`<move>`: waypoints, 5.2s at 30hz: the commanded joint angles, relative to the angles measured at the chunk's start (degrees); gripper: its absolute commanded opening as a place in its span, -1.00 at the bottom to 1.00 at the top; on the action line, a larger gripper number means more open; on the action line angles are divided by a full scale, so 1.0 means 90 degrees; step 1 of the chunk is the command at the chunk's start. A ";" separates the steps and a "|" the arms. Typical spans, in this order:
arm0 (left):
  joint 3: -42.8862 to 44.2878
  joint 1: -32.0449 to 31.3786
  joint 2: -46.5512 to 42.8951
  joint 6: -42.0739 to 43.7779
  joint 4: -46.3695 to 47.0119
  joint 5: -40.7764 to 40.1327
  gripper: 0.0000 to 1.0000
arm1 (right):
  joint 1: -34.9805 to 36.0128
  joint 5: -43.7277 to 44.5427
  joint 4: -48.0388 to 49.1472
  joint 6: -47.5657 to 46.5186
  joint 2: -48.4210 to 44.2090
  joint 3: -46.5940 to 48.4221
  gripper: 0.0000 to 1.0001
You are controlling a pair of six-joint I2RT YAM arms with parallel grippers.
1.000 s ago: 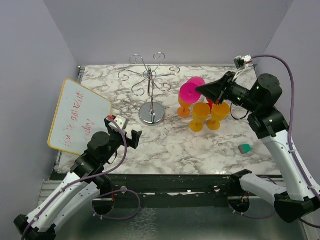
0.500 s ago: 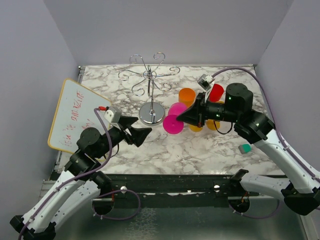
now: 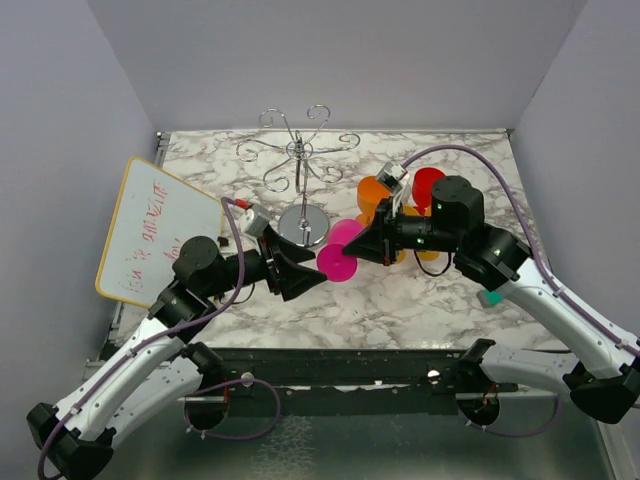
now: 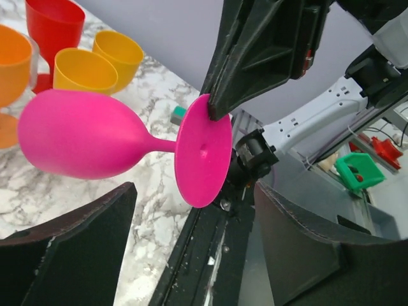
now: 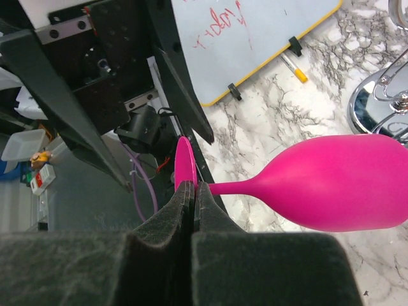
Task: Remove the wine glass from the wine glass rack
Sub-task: Place the wine glass at the center of the board.
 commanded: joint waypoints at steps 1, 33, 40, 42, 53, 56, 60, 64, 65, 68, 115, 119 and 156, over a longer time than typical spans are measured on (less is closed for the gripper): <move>-0.0023 0.0026 0.0224 -0.0407 0.0548 0.0702 0.45 | 0.0106 0.0101 0.0298 -0.0012 -0.0024 -0.0092 -0.99; -0.0509 -0.0108 0.0917 -0.1080 0.1576 0.1203 -0.68 | 0.0299 -0.0252 0.1110 0.0005 0.0003 -0.0396 -0.99; -0.0499 -0.0260 0.1005 -0.0952 0.1626 0.1266 -1.00 | 0.0337 -0.0328 0.1116 0.0005 0.0041 -0.0465 -0.99; -0.0515 -0.0315 0.1016 -0.0888 0.1626 0.1312 -1.00 | 0.0339 -0.0304 0.1097 -0.0004 0.0030 -0.0483 -0.97; -0.0904 -0.0415 0.0682 -0.0305 0.1626 0.1459 -1.00 | 0.0343 0.0894 0.0436 -0.0011 -0.0208 -0.0354 0.11; -0.1194 -0.0416 0.0334 0.0021 0.1626 0.1316 -1.00 | 0.0343 0.1646 0.0294 0.0049 -0.0341 -0.0326 0.40; -0.1468 -0.0412 0.0028 0.0374 0.1619 0.1384 -1.00 | 0.0335 0.2736 -0.0134 0.0207 -0.0236 -0.0195 0.48; -0.1645 -0.0413 -0.0127 0.0740 0.1577 0.1431 -1.00 | 0.0266 0.3279 -0.0476 0.0404 0.0011 -0.0107 0.56; -0.1675 -0.0416 -0.0151 0.0865 0.1536 0.1443 -1.00 | 0.0200 0.3251 -0.0492 0.0435 0.0048 -0.0114 0.56; -0.1706 -0.0415 -0.0203 0.1338 0.1313 0.1475 -1.00 | -0.0271 0.2698 -0.0390 0.0551 0.0048 -0.0218 0.57; -0.1847 -0.0401 -0.0716 0.6026 -0.0866 0.3758 -1.00 | -0.1267 -0.4932 0.1396 0.1254 0.1490 -0.0727 -0.39; -0.1857 -0.0400 -0.0710 0.6026 -0.0874 0.3645 -1.00 | -0.1255 -0.5186 0.1769 0.1600 0.1454 -0.0887 -0.33; -0.1988 -0.0406 -0.1826 0.4313 -0.0651 -0.1538 0.98 | -0.0442 0.2590 -0.1659 -0.0361 0.0787 0.0227 -0.99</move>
